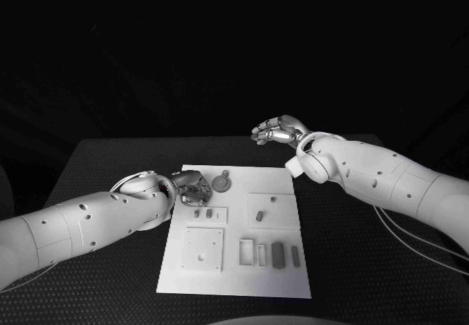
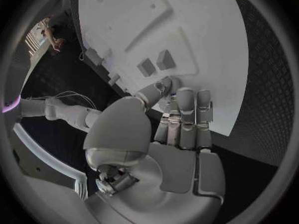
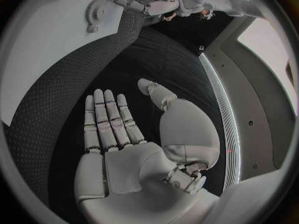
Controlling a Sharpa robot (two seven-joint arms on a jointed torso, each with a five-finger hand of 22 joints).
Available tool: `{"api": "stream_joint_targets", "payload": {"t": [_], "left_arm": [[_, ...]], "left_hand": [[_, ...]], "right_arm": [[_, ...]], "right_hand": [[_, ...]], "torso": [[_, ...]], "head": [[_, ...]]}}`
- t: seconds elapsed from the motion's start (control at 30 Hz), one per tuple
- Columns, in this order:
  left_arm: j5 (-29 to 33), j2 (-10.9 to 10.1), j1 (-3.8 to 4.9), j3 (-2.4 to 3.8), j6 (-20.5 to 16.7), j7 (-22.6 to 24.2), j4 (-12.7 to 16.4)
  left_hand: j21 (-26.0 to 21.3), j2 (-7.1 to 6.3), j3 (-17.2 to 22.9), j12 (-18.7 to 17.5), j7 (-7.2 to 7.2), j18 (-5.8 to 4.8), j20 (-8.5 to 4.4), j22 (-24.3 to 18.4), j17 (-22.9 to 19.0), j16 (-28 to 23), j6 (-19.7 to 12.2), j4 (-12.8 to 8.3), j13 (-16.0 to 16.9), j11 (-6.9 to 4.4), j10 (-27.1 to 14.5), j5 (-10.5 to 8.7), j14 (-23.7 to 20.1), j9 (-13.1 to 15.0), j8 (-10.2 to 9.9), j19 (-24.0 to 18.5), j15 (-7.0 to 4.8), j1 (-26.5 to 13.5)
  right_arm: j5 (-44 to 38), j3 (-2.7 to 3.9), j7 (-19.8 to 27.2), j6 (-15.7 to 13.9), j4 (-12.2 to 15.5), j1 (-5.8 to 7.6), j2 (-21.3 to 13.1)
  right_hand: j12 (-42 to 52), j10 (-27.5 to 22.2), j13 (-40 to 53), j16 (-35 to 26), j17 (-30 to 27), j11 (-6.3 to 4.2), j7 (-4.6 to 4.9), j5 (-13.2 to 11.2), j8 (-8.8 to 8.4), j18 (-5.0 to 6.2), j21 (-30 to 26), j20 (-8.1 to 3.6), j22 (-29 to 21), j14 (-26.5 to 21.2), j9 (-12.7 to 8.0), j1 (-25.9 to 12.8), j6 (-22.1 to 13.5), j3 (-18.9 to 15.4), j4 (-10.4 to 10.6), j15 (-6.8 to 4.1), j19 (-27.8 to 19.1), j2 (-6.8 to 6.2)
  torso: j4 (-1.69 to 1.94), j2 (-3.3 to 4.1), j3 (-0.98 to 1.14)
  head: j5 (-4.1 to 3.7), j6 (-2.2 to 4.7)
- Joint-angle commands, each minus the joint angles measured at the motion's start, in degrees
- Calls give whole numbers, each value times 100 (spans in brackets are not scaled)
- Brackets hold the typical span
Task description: Assemble the parts on the task board
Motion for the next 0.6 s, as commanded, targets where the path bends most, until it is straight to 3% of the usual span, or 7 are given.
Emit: {"api": "stream_joint_targets", "payload": {"t": [0.03, 0.3, 0.6], "left_arm": [[12, -21, -28, -19, -9, -78, -26], [24, -131, -27, -6, -48, -86, -43], [132, -298, -10, 93, -92, -100, -286]], "left_hand": [[25, -50, -41, -10, 1, 93, -521, -10, -2, 36, -31, 5, 4, 6, 0, -21, 7, -6, -11, 45, 32, 27], [29, -66, -45, -1, 3, 96, -523, -13, -6, 34, -30, 0, 12, -2, 22, -17, 6, -10, 0, 46, 25, 39], [18, -119, -43, -89, 55, 75, -480, -22, -64, -66, 63, 0, -13, 60, -115, -6, -151, -11, 97, -63, 86, 78]], "right_arm": [[-7, 1, 40, 68, 10, -2, -3], [-33, 1, 36, 55, 5, -2, -35], [-167, 1, 95, 1, 55, -2, -121]], "right_hand": [[-37, 32, 7, 26, -9, -12, 145, 32, 22, -95, -21, -14, 7, -44, -5, -1, -37, -4, -21, 14, 20, 29], [-38, 34, 7, 27, -10, -12, 145, 31, 22, -95, -23, -14, 10, -43, -6, 2, -38, -3, -24, 17, 21, 29], [-16, 96, 15, 71, -2, -34, 124, -3, 63, -75, -17, -23, 48, 21, -3, 85, 22, 29, -85, 18, 91, 33]], "torso": [[-4, -1, 0], [-2, -2, -2], [-8, -3, 7]], "head": [[6, 7], [-3, 28], [-7, 58]]}}
